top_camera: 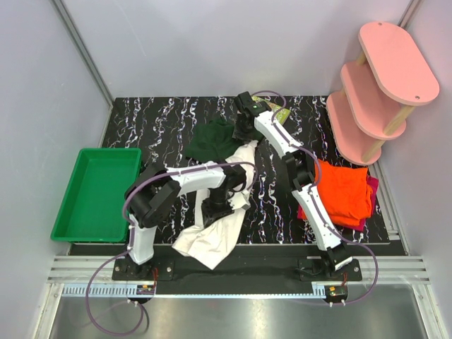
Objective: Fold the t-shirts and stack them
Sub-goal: Fold the tshirt
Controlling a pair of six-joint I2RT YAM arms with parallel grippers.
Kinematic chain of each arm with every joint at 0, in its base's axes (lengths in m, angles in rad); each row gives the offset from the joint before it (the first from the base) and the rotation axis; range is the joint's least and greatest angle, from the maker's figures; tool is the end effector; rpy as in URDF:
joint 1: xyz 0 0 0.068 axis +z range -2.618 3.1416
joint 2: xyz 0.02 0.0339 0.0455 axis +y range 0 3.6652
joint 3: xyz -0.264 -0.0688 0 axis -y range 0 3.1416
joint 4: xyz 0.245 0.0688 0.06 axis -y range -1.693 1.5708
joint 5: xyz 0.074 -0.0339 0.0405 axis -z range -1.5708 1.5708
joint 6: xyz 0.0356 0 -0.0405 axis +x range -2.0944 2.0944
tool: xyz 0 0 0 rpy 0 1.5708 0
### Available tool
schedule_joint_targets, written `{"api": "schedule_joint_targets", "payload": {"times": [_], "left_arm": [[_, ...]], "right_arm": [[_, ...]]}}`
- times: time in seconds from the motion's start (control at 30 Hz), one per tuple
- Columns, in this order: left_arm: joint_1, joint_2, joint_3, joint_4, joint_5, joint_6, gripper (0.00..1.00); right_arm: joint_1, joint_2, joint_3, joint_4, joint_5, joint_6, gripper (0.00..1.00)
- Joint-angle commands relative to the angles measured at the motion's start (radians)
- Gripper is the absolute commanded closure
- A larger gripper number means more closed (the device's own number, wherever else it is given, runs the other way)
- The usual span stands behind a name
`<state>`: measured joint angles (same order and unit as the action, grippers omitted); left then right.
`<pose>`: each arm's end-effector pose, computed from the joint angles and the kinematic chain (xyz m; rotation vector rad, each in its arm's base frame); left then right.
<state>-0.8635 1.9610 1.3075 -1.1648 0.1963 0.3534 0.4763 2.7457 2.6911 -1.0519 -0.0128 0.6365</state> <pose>0.2057 -0.2513 0.1507 -1.5992 -2.3566 0.1820 0.4980 0.2574 0.1639 0.2145 2.7235 0.3559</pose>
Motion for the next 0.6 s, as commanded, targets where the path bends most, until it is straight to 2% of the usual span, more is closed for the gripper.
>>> {"api": "schedule_joint_targets", "payload": {"times": [0.0,0.07,0.17,0.23,0.33,0.43,0.5,0.53,0.57], "left_arm": [[0.049,-0.076,0.074,-0.012,-0.023,-0.024,0.79],[0.086,-0.134,0.107,-0.019,-0.032,-0.022,0.77],[0.208,-0.217,0.188,-0.027,-0.025,-0.024,0.72],[0.265,-0.264,0.242,-0.022,0.014,-0.024,0.67],[0.374,-0.295,0.280,0.002,0.067,-0.024,0.62],[0.454,-0.295,0.269,0.092,0.066,-0.044,0.59],[0.486,-0.222,0.306,0.117,0.063,-0.054,0.59],[0.498,-0.180,0.331,0.114,0.069,-0.057,0.60],[0.504,-0.107,0.387,0.116,0.074,-0.063,0.61]], "right_arm": [[-0.002,-0.119,-0.022,0.059,0.082,-0.067,0.61],[-0.002,-0.179,-0.048,0.088,0.158,-0.075,0.59],[-0.002,-0.297,-0.050,0.113,0.232,-0.093,0.54],[0.002,-0.383,-0.060,0.110,0.263,-0.104,0.45],[0.025,-0.512,-0.169,0.118,0.323,-0.142,0.39],[0.067,-0.632,-0.395,0.122,0.329,-0.169,0.41],[0.102,-0.719,-0.521,0.151,0.336,-0.158,0.44],[0.140,-0.751,-0.672,0.212,0.347,-0.150,0.46],[0.160,-0.811,-0.748,0.249,0.352,-0.135,0.47]]}}
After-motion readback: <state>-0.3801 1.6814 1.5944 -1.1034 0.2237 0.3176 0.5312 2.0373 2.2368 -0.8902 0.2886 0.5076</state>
